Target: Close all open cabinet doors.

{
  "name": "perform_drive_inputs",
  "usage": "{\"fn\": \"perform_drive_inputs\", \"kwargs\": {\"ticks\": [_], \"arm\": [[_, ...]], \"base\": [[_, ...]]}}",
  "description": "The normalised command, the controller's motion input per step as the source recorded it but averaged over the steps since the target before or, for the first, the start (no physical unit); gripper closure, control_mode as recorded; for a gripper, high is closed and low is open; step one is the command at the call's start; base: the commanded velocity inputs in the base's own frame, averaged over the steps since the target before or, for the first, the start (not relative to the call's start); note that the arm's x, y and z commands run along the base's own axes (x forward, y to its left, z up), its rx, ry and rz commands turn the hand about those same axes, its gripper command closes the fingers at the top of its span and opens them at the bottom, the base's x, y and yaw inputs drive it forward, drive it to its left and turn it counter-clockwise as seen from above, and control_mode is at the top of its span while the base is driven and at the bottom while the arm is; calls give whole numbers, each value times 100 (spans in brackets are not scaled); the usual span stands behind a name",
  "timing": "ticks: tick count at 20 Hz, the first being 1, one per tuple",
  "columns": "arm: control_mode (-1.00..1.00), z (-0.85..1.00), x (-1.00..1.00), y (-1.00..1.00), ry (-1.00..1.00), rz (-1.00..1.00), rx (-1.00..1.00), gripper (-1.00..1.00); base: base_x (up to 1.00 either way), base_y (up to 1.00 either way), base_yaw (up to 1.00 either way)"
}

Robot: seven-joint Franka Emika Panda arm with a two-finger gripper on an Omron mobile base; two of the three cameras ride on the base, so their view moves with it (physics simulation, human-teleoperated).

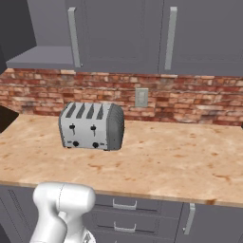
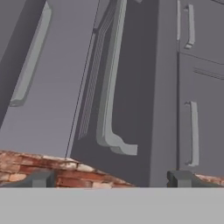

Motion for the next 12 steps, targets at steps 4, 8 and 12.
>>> {"fn": "perform_drive_inputs", "kwargs": {"ticks": [4, 8, 12], "arm": [[-100, 15, 0, 0, -4, -1, 0, -100], [-100, 2, 13, 0, -1, -3, 0, -100], [-100, 0, 15, 0, 0, -2, 0, -100]], "base": [[0, 0, 0], [0, 0, 0], [0, 0, 0]]}}
